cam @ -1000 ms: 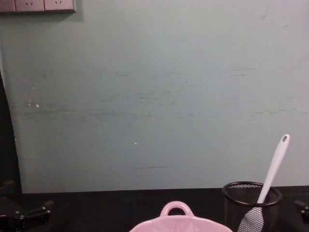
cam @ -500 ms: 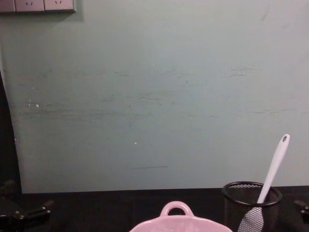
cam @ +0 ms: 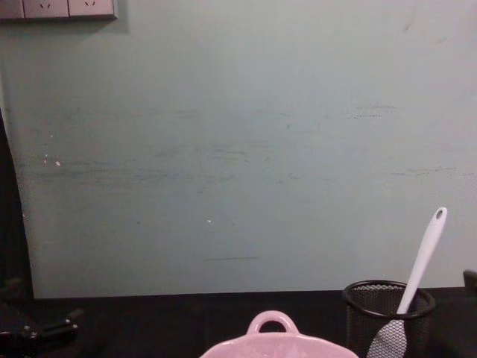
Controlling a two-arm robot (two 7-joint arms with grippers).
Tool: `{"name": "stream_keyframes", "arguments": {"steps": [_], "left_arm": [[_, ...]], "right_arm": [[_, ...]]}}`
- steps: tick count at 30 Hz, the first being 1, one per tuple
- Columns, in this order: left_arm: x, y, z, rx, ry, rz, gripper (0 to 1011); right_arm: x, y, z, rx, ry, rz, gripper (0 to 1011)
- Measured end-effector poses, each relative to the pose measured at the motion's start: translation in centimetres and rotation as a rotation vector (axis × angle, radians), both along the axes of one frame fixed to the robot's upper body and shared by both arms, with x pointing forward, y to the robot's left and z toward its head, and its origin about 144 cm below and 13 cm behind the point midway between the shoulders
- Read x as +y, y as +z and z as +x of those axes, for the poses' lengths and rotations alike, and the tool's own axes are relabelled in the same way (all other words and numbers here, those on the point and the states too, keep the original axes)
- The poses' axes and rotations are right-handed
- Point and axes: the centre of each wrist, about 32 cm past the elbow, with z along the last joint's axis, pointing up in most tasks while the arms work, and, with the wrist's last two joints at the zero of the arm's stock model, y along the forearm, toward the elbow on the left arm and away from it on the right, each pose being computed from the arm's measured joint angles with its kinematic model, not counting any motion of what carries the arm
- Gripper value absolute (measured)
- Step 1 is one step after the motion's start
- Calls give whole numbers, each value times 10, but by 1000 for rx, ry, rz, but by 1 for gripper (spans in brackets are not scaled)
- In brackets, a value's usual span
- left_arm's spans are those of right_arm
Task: Use the one hand to pick up the spoon and stir the clear water in the bowl.
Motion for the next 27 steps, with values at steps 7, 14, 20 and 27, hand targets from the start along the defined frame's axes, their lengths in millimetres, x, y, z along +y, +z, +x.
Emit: {"name": "stream_keyframes", "arguments": {"steps": [7,14,20,27], "left_arm": [[0,0,0,0,0,0,1011],[0,0,0,0,0,0,1011],[0,0,0,0,0,0,1011],[0,0,0,0,0,0,1011]], "right_arm": [[-4,19,-4,68,15,188,1003],[-3,33,7,187,37,409,1003],[2,42,21,279,35,547,1003],[10,46,38,361,5,613,1003]]}}
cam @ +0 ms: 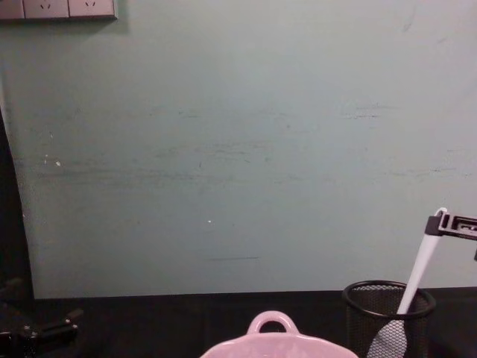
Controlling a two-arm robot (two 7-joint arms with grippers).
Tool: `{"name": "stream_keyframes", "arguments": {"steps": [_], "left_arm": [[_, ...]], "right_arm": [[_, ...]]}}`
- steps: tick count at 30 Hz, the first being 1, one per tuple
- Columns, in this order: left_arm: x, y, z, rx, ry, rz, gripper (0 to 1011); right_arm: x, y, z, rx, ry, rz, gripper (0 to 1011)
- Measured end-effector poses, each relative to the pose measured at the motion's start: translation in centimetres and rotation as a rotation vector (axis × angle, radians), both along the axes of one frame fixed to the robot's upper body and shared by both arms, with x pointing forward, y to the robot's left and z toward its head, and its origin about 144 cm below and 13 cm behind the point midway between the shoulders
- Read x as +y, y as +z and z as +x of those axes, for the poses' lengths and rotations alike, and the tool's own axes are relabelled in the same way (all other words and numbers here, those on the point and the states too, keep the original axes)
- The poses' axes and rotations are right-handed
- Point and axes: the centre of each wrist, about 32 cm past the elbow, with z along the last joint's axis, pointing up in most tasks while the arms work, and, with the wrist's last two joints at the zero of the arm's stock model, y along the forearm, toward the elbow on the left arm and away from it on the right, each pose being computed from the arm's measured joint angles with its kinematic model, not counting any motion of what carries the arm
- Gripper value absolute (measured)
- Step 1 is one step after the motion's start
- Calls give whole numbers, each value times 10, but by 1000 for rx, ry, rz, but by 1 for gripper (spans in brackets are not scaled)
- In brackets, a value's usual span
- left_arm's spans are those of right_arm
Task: Use the one hand to pick up the spoon and stir the clear water in the bowl.
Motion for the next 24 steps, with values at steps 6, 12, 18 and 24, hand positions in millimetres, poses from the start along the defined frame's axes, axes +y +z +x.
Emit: {"name": "stream_keyframes", "arguments": {"steps": [6,12,18,24], "left_arm": [[0,0,0,0,0,0,1011],[0,0,0,0,0,0,1011],[0,0,0,0,0,0,1011],[0,0,0,0,0,0,1011]], "right_arm": [[11,2,15,52,-20,4,1003],[20,2,25,66,-29,0,1003],[31,-1,32,57,-29,-1,1003],[35,-2,36,47,-34,9,1003]]}}
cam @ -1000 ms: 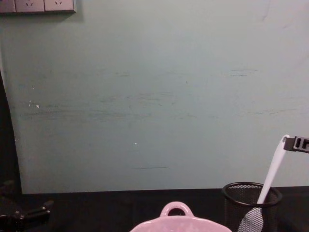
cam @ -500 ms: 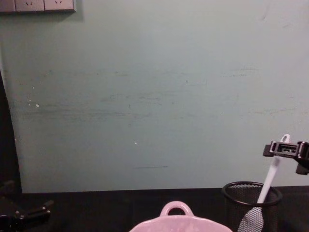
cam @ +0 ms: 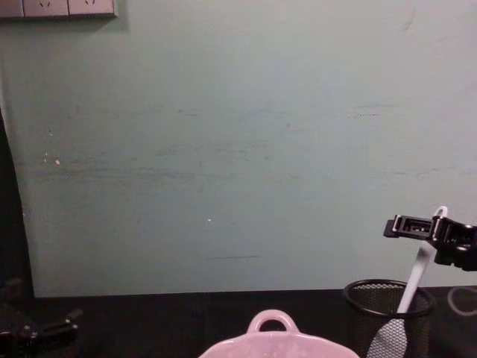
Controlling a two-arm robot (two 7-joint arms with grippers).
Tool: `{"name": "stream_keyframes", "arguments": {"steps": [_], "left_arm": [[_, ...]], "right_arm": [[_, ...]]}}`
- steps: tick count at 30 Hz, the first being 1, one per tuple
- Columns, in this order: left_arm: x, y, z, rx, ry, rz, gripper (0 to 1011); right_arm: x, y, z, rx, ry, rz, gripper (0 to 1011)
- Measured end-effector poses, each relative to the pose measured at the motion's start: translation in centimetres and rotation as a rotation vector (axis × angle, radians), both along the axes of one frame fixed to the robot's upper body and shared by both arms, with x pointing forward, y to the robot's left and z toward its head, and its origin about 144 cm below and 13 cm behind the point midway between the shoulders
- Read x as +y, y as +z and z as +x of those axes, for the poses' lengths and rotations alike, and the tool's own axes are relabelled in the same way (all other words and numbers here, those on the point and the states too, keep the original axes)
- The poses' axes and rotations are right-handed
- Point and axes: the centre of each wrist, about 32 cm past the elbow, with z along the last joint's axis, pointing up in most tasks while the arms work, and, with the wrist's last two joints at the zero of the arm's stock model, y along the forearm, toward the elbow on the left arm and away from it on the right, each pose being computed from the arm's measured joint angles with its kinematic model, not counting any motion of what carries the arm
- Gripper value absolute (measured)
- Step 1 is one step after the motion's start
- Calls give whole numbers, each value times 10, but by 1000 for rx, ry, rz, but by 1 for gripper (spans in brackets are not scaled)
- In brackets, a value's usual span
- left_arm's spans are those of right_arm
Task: Use the one hand to pick up the spoon and stir the clear water in the bowl.
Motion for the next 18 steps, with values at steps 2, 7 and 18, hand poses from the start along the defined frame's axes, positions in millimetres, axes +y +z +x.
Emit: {"name": "stream_keyframes", "arguments": {"steps": [2,7,18], "left_arm": [[0,0,0,0,0,0,1011],[0,0,0,0,0,0,1011],[0,0,0,0,0,0,1011]], "right_arm": [[0,0,0,-6,1,6,1003],[-1,-2,-2,-13,5,18,1003],[-10,-11,-4,-30,14,41,1003]]}}
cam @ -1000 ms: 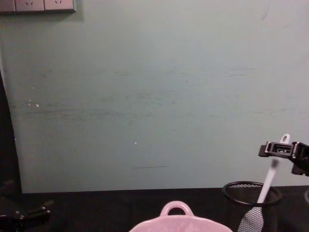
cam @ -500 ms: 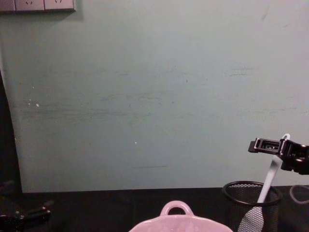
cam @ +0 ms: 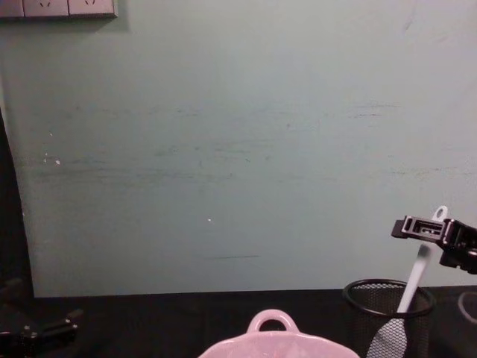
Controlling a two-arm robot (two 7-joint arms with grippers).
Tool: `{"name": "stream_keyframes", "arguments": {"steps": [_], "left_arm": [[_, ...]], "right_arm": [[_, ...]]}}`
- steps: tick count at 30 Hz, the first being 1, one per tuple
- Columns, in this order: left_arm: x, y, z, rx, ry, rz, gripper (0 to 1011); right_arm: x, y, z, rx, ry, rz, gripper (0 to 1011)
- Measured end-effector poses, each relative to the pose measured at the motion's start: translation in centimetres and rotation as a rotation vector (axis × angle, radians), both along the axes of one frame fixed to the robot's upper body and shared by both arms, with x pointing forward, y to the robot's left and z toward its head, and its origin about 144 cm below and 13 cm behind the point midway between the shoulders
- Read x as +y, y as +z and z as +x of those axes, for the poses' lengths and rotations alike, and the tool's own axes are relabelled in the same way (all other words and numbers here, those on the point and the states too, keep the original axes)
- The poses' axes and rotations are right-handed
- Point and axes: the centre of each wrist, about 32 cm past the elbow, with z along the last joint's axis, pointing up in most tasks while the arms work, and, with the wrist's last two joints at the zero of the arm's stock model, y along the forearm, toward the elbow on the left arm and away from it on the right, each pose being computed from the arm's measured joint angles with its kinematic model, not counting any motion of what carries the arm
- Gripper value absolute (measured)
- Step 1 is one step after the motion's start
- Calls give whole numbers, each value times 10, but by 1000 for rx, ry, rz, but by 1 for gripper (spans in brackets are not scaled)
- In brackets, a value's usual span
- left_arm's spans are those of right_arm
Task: Use the one hand to pick up the spoon and stir the clear water in the bowl.
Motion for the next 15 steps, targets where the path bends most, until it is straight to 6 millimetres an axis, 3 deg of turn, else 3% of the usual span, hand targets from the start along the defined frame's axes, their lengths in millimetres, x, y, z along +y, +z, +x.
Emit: {"name": "stream_keyframes", "arguments": {"steps": [9,15], "left_arm": [[0,0,0,0,0,0,1011],[0,0,0,0,0,0,1011]], "right_arm": [[1,1,0,5,-1,-2,998],[1,1,0,7,-1,-2,886]]}}
